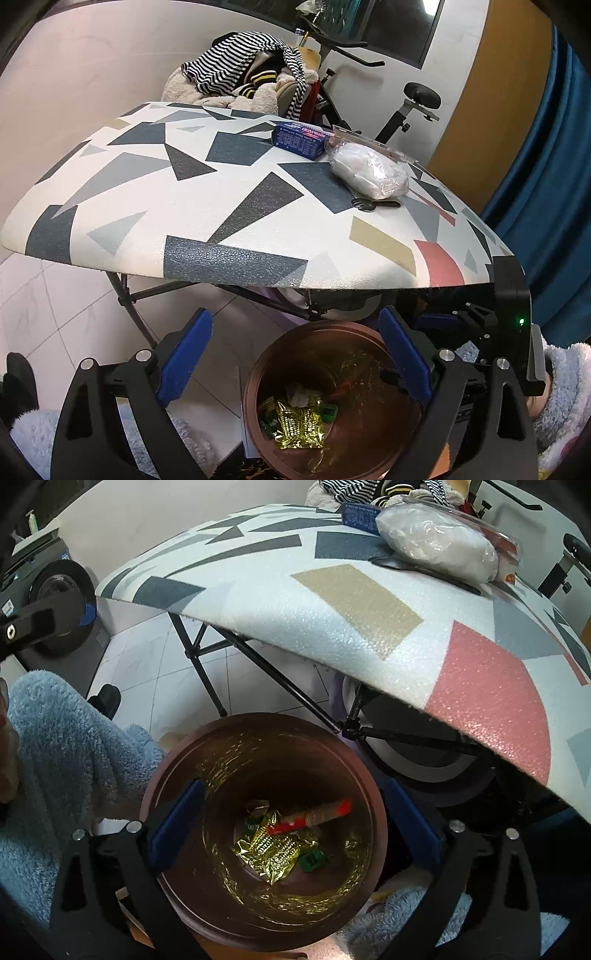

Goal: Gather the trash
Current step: 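Move both tools back over the table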

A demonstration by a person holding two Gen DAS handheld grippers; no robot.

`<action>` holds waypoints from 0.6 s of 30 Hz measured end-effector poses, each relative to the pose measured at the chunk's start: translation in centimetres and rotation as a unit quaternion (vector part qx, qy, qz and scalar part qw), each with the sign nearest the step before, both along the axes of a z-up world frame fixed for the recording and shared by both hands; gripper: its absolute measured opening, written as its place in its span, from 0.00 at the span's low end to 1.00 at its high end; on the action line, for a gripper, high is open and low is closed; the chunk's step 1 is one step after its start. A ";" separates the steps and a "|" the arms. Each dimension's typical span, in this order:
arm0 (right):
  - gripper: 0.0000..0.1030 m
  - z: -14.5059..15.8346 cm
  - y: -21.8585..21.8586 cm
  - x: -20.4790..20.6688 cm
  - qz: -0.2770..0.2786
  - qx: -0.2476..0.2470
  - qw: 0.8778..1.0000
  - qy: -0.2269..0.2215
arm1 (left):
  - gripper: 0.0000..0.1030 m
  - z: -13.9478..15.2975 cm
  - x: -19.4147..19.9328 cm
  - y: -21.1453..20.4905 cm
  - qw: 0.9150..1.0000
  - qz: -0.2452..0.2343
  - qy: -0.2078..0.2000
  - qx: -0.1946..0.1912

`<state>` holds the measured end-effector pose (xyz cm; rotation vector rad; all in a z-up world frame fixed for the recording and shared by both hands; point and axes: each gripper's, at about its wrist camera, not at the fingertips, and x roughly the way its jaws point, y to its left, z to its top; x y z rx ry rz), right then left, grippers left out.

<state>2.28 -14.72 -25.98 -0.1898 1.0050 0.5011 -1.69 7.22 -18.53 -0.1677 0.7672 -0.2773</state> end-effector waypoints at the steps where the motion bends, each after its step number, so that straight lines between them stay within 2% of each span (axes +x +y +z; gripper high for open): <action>1: 0.94 0.0 -0.1 0.1 -0.001 0.001 1.000 0.000 | 0.87 0.1 0.0 0.0 1.000 0.000 0.000 0.000; 18: 0.94 2.1 -0.9 -0.3 -0.017 0.029 0.999 -0.040 | 0.87 0.1 0.0 0.1 1.000 0.004 -0.001 0.004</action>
